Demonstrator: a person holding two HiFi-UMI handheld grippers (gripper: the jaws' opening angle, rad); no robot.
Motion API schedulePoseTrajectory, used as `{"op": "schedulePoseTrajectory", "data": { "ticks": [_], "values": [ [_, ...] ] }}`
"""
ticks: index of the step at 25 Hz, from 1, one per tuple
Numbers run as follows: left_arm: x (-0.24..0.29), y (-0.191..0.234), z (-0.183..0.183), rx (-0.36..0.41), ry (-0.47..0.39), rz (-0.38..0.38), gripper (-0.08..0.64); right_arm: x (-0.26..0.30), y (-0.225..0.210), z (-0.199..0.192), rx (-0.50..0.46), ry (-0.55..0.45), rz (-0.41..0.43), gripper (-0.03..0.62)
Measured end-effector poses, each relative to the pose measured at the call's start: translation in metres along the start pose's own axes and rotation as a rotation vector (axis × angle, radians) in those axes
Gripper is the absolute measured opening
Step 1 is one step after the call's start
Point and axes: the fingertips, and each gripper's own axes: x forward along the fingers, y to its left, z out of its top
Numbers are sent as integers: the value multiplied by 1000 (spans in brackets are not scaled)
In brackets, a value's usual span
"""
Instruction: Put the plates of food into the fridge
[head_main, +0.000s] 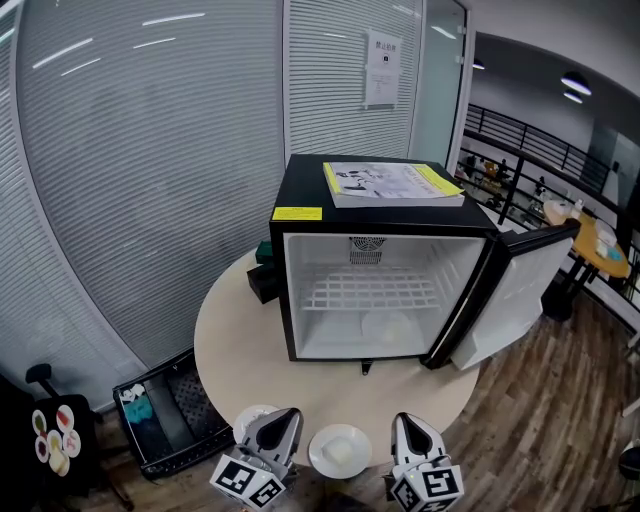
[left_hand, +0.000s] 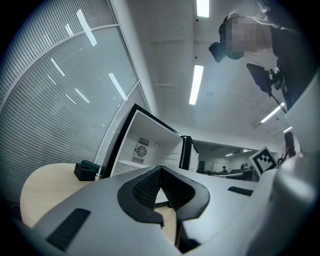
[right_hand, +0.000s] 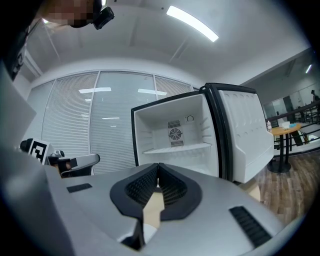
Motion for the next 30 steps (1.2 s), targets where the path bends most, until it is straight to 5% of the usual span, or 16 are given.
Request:
{"op": "schedulePoseTrajectory", "data": {
  "ticks": [30],
  "values": [
    [-18, 3, -6, -8, -17, 27, 6, -7, 4, -27, 15, 67, -16, 9]
  ]
}}
